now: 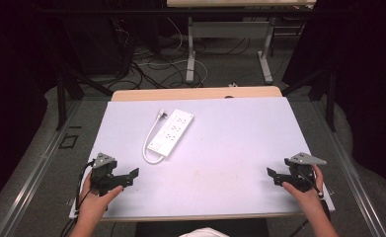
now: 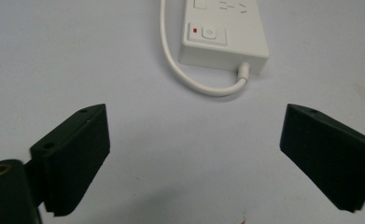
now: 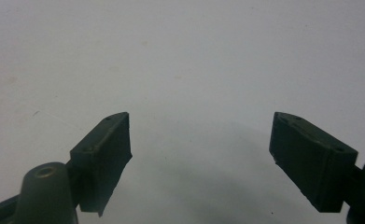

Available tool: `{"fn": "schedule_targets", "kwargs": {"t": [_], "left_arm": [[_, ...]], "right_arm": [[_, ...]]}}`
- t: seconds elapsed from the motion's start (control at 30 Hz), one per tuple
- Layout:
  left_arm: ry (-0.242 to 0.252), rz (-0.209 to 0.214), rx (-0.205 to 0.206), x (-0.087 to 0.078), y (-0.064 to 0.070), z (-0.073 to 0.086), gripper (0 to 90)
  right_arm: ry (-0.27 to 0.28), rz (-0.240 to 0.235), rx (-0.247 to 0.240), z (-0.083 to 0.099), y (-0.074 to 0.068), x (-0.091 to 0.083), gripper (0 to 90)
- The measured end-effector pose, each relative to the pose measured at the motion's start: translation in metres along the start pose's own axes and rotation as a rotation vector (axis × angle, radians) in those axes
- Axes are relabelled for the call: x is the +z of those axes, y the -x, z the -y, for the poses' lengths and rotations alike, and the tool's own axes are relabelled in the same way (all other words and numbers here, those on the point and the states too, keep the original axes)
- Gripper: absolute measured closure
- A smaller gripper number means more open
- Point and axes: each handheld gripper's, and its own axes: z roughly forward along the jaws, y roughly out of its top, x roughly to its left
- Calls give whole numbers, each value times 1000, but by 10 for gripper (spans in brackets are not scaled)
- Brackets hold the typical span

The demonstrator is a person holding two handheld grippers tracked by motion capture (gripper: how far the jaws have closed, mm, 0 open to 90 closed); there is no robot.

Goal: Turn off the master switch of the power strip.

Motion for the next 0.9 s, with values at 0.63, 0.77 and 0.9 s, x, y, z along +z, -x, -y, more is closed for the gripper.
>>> {"fn": "schedule_targets", "kwargs": {"t": [0.63, 0.77, 0.9], "left_arm": [[16, -24, 65, -1, 5, -48, 265], [16, -18, 76, -1, 6, -58, 274], [19, -5, 62, 0, 8, -67, 274]], "right_arm": [[-9, -11, -37, 3, -5, 1, 200], [-11, -19, -25, 4, -6, 2, 200], [-8, -12, -23, 4, -7, 2, 200]]}}
